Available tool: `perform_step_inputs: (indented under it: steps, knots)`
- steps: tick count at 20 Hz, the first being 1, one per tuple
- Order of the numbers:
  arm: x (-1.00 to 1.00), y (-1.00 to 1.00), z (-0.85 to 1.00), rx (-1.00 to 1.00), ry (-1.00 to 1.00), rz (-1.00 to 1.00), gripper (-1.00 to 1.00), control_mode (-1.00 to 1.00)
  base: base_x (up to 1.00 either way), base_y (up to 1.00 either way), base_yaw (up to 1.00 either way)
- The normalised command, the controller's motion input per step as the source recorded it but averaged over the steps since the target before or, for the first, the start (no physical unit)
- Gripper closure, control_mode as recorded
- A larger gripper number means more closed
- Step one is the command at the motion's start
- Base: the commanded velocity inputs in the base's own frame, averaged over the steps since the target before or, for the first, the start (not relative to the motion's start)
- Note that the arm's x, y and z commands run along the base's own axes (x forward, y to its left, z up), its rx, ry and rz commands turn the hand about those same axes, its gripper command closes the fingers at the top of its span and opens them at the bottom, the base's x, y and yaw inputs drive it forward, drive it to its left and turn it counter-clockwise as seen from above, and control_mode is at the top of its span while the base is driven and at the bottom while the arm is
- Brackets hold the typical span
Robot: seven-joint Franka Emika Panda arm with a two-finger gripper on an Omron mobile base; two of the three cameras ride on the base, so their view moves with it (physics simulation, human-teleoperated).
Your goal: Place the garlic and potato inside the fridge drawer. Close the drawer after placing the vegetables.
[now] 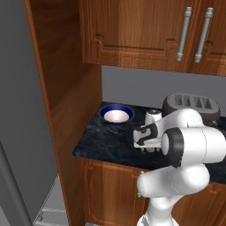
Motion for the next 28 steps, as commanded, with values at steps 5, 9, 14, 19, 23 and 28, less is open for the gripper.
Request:
perform_step_inputs:
  steps: [5, 9, 14, 19, 23, 28]
  knots:
    - [-0.46, 0.03, -0.41, 0.00, -0.03, 0.00, 1.00, -1.00, 0.00, 0.00, 0.00]
    - [-0.08, 0.08, -0.40, 0.00, 0.00, 0.00, 1.00, -1.00, 0.00, 0.00, 0.00]
    - [-0.05, 0.03, 0.12, -0.01, -0.04, 0.00, 1.00, -1.00, 0.00, 0.00, 0.00]
    - [-0.54, 0.00, 0.94, -0.03, -0.14, 0.00, 1.00, -1.00, 0.00, 0.00, 0.00]
    - [-0.87, 0.11, 1.00, 0.00, -0.13, 0.00, 1.00, -1.00, 0.00, 0.00, 0.00]
    - [-0.99, 0.29, 0.75, 0.00, -0.12, 0.00, 1.00, -1.00, 0.00, 0.00, 0.00]
